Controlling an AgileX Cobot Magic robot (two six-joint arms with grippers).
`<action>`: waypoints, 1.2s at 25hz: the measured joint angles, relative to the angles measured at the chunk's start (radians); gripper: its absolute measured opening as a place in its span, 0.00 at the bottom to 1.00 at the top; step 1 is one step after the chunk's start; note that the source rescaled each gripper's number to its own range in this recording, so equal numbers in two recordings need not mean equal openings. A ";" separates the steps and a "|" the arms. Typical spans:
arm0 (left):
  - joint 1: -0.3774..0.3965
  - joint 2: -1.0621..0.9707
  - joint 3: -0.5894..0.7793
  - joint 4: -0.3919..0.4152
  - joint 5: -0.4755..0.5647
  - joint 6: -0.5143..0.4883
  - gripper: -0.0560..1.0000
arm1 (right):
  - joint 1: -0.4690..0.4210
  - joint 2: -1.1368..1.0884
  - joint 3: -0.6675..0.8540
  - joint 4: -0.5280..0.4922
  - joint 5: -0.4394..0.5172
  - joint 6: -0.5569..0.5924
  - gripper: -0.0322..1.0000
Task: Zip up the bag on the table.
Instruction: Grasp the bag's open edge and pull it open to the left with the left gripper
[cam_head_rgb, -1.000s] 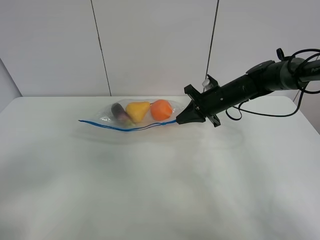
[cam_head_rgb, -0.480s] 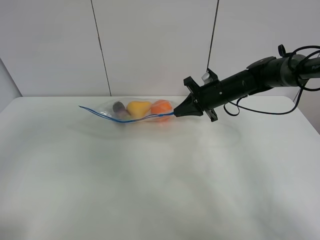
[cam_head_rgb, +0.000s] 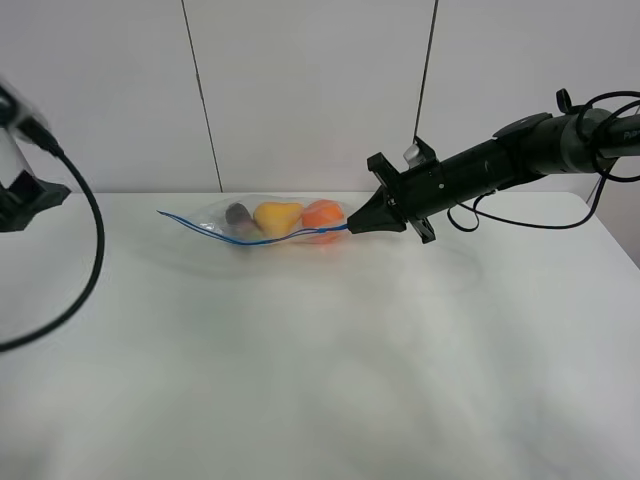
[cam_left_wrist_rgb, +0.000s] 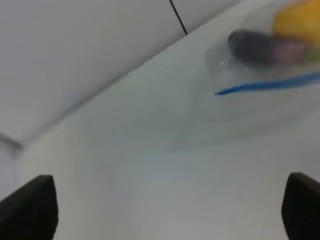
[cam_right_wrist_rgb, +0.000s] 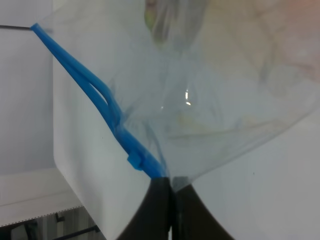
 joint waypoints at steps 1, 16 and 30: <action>-0.003 0.034 0.000 0.000 -0.040 0.104 1.00 | 0.000 0.000 0.000 0.000 0.000 0.000 0.03; -0.478 0.379 -0.002 -0.177 -0.330 0.315 1.00 | 0.000 0.000 0.000 0.000 -0.007 0.001 0.03; -0.653 0.719 -0.003 -0.178 -0.994 0.132 1.00 | 0.000 0.000 0.000 0.001 -0.007 0.003 0.03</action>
